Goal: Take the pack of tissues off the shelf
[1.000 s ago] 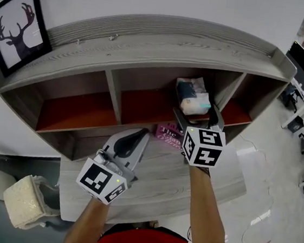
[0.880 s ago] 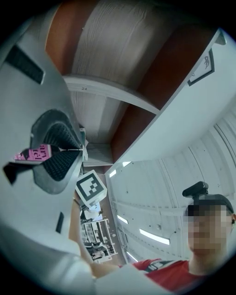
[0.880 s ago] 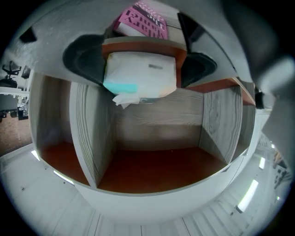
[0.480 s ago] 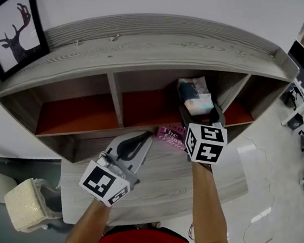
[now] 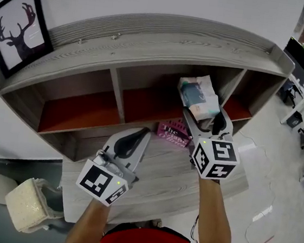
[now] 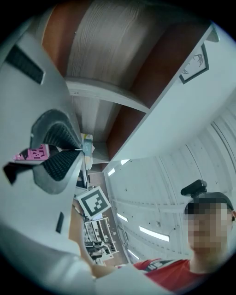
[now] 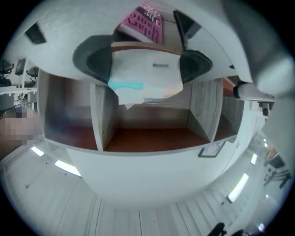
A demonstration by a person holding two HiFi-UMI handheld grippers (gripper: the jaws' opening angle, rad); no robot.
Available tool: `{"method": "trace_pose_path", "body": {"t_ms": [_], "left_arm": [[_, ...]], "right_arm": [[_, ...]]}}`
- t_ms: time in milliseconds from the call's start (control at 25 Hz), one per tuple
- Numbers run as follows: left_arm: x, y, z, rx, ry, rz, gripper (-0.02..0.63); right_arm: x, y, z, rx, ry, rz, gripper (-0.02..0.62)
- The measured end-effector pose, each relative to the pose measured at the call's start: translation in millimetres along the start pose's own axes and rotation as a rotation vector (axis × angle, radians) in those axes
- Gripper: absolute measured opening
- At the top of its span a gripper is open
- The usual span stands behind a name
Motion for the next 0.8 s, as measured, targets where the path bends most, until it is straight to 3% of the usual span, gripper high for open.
{"method": "trace_pose_path", "body": {"t_ms": [360, 800], "left_arm": [[-21.3, 15.0, 16.8, -0.032, -0.036, -0.011, 0.011], [-46.5, 40.9, 23.8, -0.026, -0.062, -0.017, 0.011]], "right_arm": [[30.1, 81.0, 21.9, -0.121, 0.007, 0.13, 0.403], [56.3, 155.6, 12.5, -0.185, -0.015, 0.225, 0.4]]}}
Point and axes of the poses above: the fingertips, and each gripper's own axes: y backward along the fingers, x to its left, z out of its top, the point moved 4 cm from there along y, backward along the fingers, and after that the axes turned 4 degrees about -z, right-handed, at the moved point
